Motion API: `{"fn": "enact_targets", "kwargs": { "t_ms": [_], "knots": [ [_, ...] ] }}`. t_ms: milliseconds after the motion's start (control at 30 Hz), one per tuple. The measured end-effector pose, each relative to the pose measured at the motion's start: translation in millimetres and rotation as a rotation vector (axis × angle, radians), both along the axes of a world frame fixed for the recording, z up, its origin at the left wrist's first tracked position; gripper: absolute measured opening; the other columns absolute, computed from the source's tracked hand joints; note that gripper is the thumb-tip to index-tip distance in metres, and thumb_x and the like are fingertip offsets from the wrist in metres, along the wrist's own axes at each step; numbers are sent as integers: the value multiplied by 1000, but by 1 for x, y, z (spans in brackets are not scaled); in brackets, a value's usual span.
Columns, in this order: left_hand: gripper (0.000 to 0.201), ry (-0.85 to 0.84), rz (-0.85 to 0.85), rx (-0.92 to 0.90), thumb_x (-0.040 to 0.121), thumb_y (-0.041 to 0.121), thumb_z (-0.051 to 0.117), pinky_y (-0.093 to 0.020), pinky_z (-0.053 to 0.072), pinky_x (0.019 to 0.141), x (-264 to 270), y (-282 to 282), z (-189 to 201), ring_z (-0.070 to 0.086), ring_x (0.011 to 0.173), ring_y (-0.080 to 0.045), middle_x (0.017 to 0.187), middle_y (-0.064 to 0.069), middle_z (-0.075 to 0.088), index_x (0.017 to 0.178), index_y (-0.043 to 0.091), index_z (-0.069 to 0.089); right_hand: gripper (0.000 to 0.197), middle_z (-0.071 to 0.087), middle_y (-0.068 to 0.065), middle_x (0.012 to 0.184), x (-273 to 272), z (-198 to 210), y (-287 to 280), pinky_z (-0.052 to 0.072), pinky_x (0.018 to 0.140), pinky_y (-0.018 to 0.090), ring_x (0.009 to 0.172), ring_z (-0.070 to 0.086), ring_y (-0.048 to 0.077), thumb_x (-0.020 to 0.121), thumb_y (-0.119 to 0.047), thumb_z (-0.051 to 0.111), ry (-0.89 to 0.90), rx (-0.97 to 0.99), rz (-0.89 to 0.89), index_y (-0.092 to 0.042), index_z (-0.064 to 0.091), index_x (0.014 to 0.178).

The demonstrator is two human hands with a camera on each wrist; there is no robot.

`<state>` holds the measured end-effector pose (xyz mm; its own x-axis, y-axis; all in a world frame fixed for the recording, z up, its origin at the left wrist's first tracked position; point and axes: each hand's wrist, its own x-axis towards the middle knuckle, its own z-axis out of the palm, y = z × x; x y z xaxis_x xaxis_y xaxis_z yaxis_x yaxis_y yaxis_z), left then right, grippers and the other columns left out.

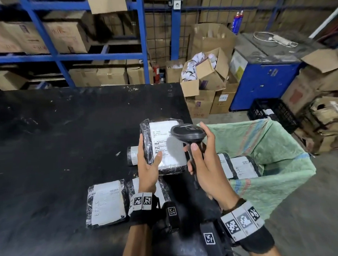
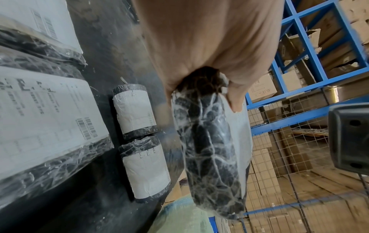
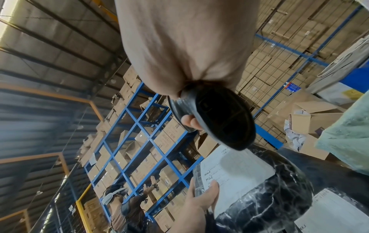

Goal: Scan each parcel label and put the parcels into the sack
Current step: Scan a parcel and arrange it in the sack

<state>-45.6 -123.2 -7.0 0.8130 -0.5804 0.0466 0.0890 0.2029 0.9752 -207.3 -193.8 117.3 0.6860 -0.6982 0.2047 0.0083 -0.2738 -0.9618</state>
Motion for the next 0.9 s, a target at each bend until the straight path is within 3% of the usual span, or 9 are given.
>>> {"fn": "enact_targets", "kwargs": {
  "t_ms": [233, 467, 733, 833, 900],
  "knots": [
    [79, -56, -1, -29, 99, 11, 70, -55, 29, 126, -4, -2, 4, 31, 155, -11, 167, 16, 33, 162, 37, 28, 51, 63, -1, 92, 2, 1, 6, 50, 59, 31, 58, 52, 17, 106, -33, 37, 16, -43, 5, -44, 18, 151],
    [82, -32, -20, -18, 92, 28, 74, -58, 30, 125, -4, -5, 0, 32, 156, -16, 167, 14, 34, 159, 47, 30, 50, 65, -4, 92, 2, 0, 9, 51, 57, 34, 56, 53, 19, 106, -34, 38, 43, -60, -14, -45, 18, 151],
    [83, -8, -32, -18, 90, 31, 75, -59, 30, 124, -4, -7, 1, 32, 156, -18, 167, 13, 35, 158, 49, 30, 52, 65, -4, 92, -1, 0, 8, 51, 55, 34, 55, 53, 17, 106, -33, 38, 55, -71, -29, -43, 17, 152],
    [82, -21, -33, -16, 91, 31, 75, -59, 30, 125, -3, -7, 1, 31, 156, -17, 168, 13, 33, 158, 48, 30, 54, 64, -7, 89, -2, 0, 8, 50, 56, 29, 55, 54, 17, 106, -34, 37, 71, -87, -32, -44, 15, 154],
    [82, -28, -37, -17, 92, 31, 74, -59, 29, 125, -2, -7, 1, 30, 157, -17, 168, 13, 33, 159, 48, 29, 55, 64, -8, 96, -2, -2, 7, 48, 57, 24, 56, 55, 16, 106, -34, 37, 75, -93, -43, -45, 13, 154]
  ]
}}
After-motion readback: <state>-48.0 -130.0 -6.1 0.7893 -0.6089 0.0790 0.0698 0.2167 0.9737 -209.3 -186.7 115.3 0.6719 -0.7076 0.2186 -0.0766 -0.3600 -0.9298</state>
